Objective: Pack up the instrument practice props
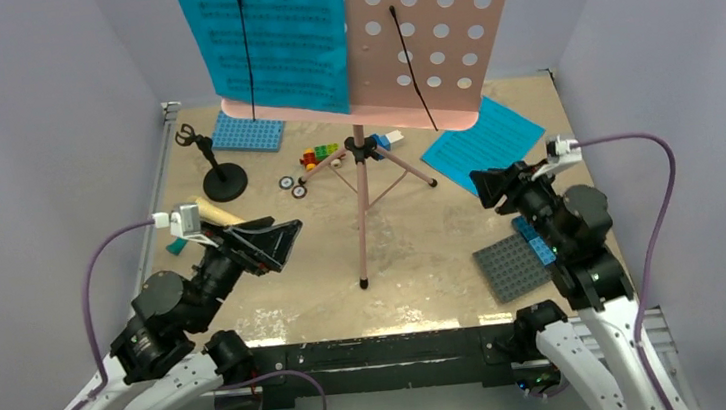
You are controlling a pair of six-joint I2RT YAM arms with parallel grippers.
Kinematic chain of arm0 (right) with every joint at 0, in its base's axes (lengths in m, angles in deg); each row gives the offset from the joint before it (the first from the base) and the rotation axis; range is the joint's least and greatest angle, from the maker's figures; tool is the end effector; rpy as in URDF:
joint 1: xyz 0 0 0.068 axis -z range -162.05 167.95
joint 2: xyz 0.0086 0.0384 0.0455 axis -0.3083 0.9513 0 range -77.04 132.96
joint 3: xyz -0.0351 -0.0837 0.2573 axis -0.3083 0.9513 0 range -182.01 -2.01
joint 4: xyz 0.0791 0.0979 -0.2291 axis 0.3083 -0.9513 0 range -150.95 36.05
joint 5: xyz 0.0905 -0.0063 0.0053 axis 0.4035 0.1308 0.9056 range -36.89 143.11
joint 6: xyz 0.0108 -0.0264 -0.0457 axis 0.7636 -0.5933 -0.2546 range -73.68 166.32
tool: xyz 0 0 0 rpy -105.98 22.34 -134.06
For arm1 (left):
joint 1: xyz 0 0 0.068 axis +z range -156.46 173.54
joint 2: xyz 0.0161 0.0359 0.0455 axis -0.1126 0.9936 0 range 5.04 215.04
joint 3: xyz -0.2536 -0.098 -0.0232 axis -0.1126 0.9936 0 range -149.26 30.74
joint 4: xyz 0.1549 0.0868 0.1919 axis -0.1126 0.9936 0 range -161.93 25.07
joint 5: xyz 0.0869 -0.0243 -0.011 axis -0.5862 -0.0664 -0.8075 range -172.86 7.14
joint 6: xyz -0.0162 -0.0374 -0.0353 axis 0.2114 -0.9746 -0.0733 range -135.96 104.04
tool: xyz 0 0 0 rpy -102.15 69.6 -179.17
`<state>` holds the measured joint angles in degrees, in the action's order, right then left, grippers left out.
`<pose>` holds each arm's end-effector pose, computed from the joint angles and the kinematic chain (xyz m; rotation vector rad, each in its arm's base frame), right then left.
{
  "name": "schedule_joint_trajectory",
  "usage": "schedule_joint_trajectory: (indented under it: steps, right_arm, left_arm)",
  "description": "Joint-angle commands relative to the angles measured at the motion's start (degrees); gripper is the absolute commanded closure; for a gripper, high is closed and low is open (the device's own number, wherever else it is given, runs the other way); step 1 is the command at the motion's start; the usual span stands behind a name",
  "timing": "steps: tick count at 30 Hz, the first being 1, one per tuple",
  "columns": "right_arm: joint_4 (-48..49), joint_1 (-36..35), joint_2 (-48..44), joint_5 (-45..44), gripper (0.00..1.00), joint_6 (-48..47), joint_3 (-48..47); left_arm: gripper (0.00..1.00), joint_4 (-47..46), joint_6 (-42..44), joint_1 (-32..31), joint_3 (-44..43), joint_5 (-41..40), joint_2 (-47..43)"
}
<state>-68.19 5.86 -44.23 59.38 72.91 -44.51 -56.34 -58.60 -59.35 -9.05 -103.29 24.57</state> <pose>0.1346 0.0327 0.3483 0.1279 1.6799 0.6017 0.0625 -0.0621 0.3516 -0.1646 1.5831 -1.0656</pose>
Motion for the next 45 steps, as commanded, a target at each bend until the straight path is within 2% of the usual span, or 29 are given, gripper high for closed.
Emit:
schedule_joint_trajectory:
  steps: [1,6,9,13,17,23,29,32,38,45]
  right_arm:
    - [5.6,-8.5,-6.4,7.2,0.52,-7.5,-0.4]
    - [4.0,-23.3,-8.8,-5.6,0.54,-14.4,-2.1]
    - [4.9,-31.8,-8.1,-17.8,0.56,-19.2,-3.1]
    - [9.2,-47.8,-2.3,-37.3,0.58,-30.0,-5.8]
    - [15.4,-59.5,5.6,-45.8,0.56,-38.0,-10.4]
    - [19.7,-62.8,15.2,-44.5,0.53,-38.5,-20.2]
    - [27.4,-63.3,22.9,-45.6,0.45,-39.1,-28.0]
    - [31.8,-63.4,26.6,-46.4,0.4,-40.6,-30.7]
    - [40.8,-63.3,33.6,-46.4,0.15,-44.1,-35.2]
    - [44.8,-62.3,44.0,-52.2,0.13,-49.5,-44.7]
  left_arm:
    - [0.01,1.6,10.5,0.1,-6.5,-0.9,0.1]
    - [0.02,3.5,16.8,0.1,-14.4,-1.2,4.0]
    - [0.03,5.3,20.4,0.1,-19.3,-1.3,7.2]
    - [0.03,5.2,25.1,0.1,-24.7,-1.3,9.8]
    - [0.03,4.8,29.1,0.1,-29.6,-1.9,12.5]
    - [0.07,3.8,34.3,0.1,-37.2,-5.6,18.8]
    - [0.09,0.2,39.8,0.1,-42.4,-10.5,24.2]
    - [0.09,-4.3,42.3,0.2,-42.2,-11.6,25.2]
    - [0.08,-14.5,48.3,0.2,-37.1,-10.7,23.2]
    - [0.08,-13.7,49.9,0.2,-38.5,-9.7,25.0]
